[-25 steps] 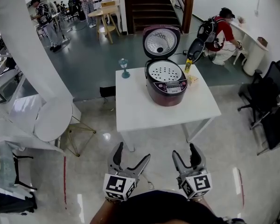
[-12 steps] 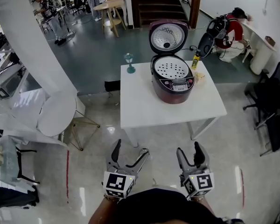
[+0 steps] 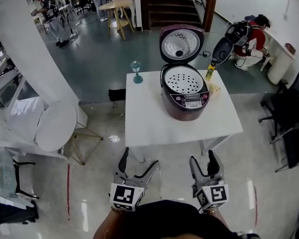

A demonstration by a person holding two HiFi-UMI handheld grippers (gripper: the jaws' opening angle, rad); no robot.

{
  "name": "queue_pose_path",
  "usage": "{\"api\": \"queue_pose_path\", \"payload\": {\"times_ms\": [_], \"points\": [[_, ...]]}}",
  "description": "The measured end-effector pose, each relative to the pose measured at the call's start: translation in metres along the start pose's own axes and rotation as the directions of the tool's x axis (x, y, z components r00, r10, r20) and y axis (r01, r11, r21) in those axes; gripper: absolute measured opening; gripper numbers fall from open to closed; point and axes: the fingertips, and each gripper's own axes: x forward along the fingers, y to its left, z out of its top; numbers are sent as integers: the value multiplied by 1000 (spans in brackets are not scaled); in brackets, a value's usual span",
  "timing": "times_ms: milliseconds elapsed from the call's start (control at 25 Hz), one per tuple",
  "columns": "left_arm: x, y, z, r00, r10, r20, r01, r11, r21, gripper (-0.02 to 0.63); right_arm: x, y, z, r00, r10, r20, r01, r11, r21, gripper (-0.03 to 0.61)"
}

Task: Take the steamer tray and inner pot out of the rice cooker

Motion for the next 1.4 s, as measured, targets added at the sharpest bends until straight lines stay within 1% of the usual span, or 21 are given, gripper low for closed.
{"api": "queue_pose_path", "payload": {"times_ms": [80, 160, 240, 360, 480, 600, 800, 880, 1000, 1240, 1320, 1400], "points": [[18, 6, 1, 1000, -12, -1, 12, 1000, -2, 442, 16, -9, 3, 1000, -13, 3, 13, 1000, -1, 304], [35, 11, 4, 1000, -30, -7, 30, 1000, -7, 442, 31, -15, 9, 1000, -21, 16, 20, 999, 38, 303], [52, 16, 9, 999, -49, -9, 49, 999, -14, 442, 45, -20, 15, 1000, -21, 22, 20, 999, 50, 303], [76, 25, 23, 998, -63, 7, 63, 998, -17, 442, 69, -28, 28, 999, -17, 47, 15, 1000, 26, 303], [99, 34, 31, 996, -90, -2, 90, 996, -25, 442, 90, -35, 41, 997, -5, 78, 5, 1000, -1, 302], [122, 46, 35, 994, -106, -7, 106, 994, -37, 442, 113, -44, 47, 996, -18, 87, 19, 1000, -17, 302], [159, 62, 44, 992, -126, -3, 126, 992, 6, 442, 150, -63, 44, 997, -48, 61, 49, 999, -19, 303], [174, 71, 49, 992, -125, 11, 125, 992, 19, 442, 164, -70, 44, 997, -52, 55, 53, 999, -14, 303], [196, 85, 46, 993, -114, -12, 114, 993, -5, 442, 185, -82, 44, 997, -62, 51, 63, 998, -7, 303], [235, 105, 46, 992, -125, -17, 124, 992, -4, 442, 222, -111, 47, 992, -115, 56, 116, 993, -21, 302], [247, 117, 45, 994, -112, -19, 112, 994, -8, 442, 233, -119, 47, 989, -134, 57, 136, 990, -33, 302], [258, 127, 45, 995, -99, -24, 98, 995, -30, 442, 243, -127, 47, 988, -146, 52, 149, 988, -43, 302]]}}
